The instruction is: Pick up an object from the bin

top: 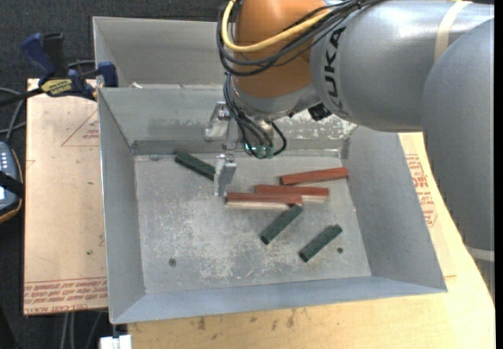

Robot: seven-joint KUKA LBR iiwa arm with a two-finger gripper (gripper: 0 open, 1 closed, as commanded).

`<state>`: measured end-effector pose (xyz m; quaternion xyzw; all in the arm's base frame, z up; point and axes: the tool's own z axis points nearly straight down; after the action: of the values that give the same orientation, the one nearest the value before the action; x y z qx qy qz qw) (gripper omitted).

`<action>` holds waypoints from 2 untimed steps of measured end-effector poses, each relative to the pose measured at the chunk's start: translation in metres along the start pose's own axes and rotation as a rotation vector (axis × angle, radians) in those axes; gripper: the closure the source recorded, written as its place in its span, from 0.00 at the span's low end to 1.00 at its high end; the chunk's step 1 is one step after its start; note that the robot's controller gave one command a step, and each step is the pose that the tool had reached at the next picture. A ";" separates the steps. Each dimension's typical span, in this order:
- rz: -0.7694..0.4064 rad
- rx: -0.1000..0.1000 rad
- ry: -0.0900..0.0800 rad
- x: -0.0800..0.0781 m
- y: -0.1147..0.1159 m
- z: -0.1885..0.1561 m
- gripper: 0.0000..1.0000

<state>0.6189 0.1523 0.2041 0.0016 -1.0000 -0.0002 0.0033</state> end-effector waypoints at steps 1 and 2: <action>0.003 -0.001 -0.008 -0.002 -0.001 -0.005 0.00; 0.053 -0.003 -0.015 -0.010 -0.010 0.047 0.00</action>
Offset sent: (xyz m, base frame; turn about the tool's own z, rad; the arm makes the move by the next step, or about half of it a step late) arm 0.0155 -0.0223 -0.1156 0.1165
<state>0.6287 0.1427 0.1567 -0.0249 -0.9997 -0.0017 -0.0041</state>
